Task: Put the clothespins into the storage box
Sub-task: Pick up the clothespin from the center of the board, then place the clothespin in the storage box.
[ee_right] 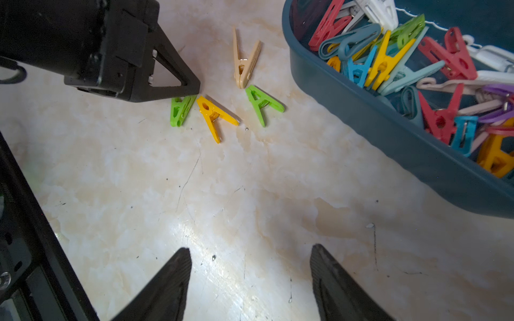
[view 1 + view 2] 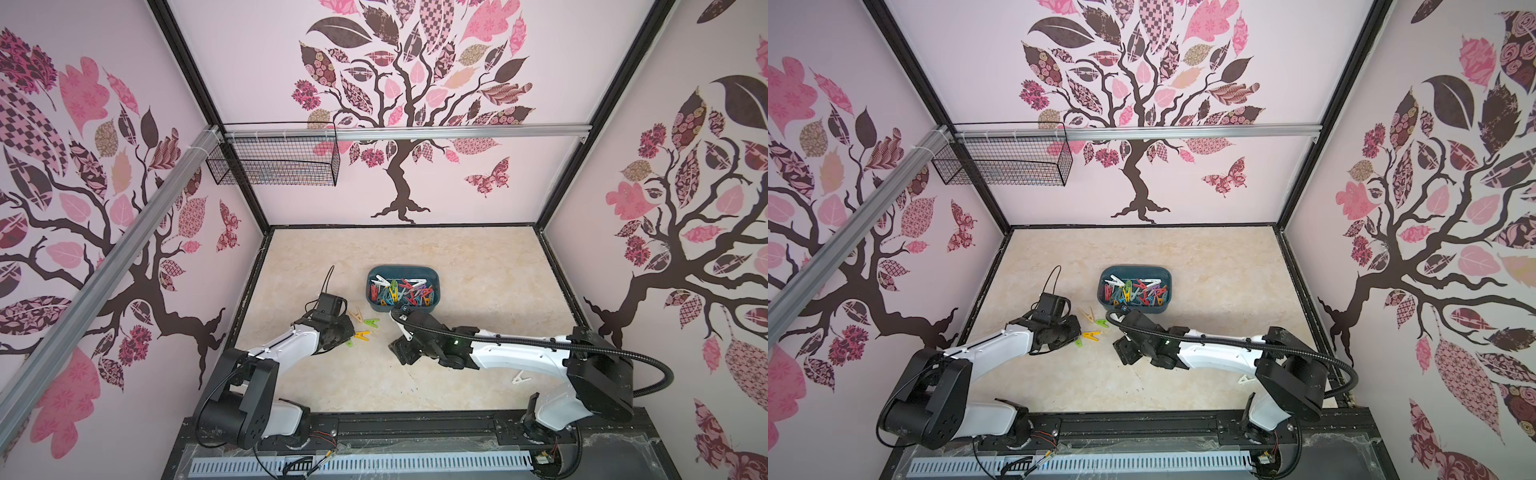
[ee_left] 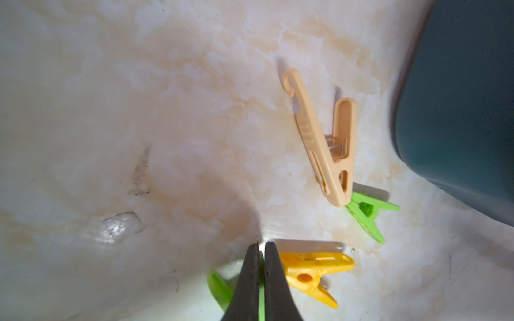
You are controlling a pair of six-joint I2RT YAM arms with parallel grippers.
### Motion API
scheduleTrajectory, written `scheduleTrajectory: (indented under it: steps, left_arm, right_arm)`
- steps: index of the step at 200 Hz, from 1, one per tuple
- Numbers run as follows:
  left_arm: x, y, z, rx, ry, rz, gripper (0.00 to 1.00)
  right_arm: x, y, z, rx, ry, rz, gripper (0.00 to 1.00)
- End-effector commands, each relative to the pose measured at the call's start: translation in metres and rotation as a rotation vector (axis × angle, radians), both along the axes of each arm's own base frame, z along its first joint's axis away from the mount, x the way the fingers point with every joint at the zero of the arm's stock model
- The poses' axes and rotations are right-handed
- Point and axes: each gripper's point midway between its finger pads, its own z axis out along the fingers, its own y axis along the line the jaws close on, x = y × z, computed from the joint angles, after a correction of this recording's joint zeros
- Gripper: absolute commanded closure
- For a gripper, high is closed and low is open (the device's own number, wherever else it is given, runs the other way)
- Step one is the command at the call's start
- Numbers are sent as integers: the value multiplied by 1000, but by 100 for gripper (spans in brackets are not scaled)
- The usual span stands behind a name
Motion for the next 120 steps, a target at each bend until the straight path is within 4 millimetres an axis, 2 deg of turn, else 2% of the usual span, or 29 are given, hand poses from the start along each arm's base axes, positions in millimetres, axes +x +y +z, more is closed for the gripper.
scheduleTrajectory:
  steps: [1,26,66,92,120]
  left_arm:
    - [-2,-2,7,0,1,-19,96]
    - [0,-4,22,-12,-23,-24,100]
    - [17,-16,77,-52,-149,-41,100]
    - [39,-34,111,-99,-230,-67,100]
    - [70,-52,134,-135,-287,-96,100]
  right_arm:
    - [4,2,5,3,-22,-8,29]
    - [4,-2,6,3,-28,-17,29]
    - [12,-12,16,-17,-91,-52,28]
    - [29,-20,24,-43,-144,-79,27]
    - [59,-38,31,-36,-142,-159,27]
